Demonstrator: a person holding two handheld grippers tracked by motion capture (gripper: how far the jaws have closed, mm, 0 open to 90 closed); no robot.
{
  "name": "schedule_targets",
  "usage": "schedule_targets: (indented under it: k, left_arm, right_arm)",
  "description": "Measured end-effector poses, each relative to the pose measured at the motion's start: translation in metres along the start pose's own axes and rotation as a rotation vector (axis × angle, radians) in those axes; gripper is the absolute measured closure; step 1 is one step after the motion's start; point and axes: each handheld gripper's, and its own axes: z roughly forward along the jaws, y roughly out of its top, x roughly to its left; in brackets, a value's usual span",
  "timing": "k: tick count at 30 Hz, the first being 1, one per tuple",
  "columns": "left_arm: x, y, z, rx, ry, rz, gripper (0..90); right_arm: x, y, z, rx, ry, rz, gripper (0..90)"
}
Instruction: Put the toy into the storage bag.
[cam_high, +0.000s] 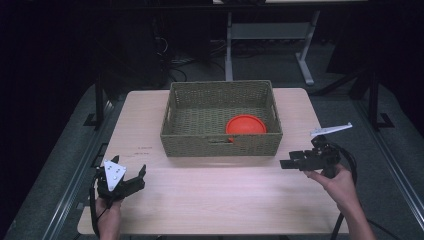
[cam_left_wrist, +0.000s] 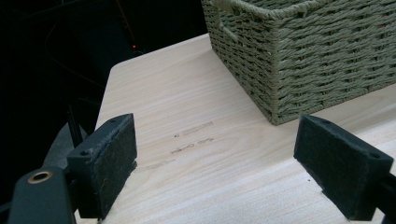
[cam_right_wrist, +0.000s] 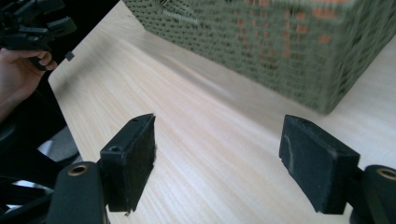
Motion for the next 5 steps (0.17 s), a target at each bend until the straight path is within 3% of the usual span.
schedule_targets:
  k: [1, 2, 3, 4, 5]
  left_arm:
    - [0.000, 0.000, 0.000, 0.008, -0.002, 0.008, 12.7]
    - [0.000, 0.000, 0.000, 0.008, -0.002, 0.008, 12.7]
    - [-0.001, 0.001, 0.000, 0.009, -0.003, 0.012, 12.7]
    - [-0.001, 0.001, 0.000, 0.007, -0.004, 0.015, 12.7]
    - [-0.002, 0.001, 0.001, 0.000, -0.007, 0.007, 12.7]
  right_arm:
    - [-0.002, -0.012, 0.003, -0.006, 0.012, 0.012, 26.3]
    - [-0.002, -0.012, 0.003, -0.006, 0.012, 0.012, 26.3]
    - [-0.001, -0.027, 0.005, -0.039, 0.002, 0.011, 25.6]
    - [-0.001, -0.027, 0.005, -0.039, 0.002, 0.011, 25.6]
    - [-0.002, -0.043, 0.007, -0.088, 0.027, 0.012, 25.6]
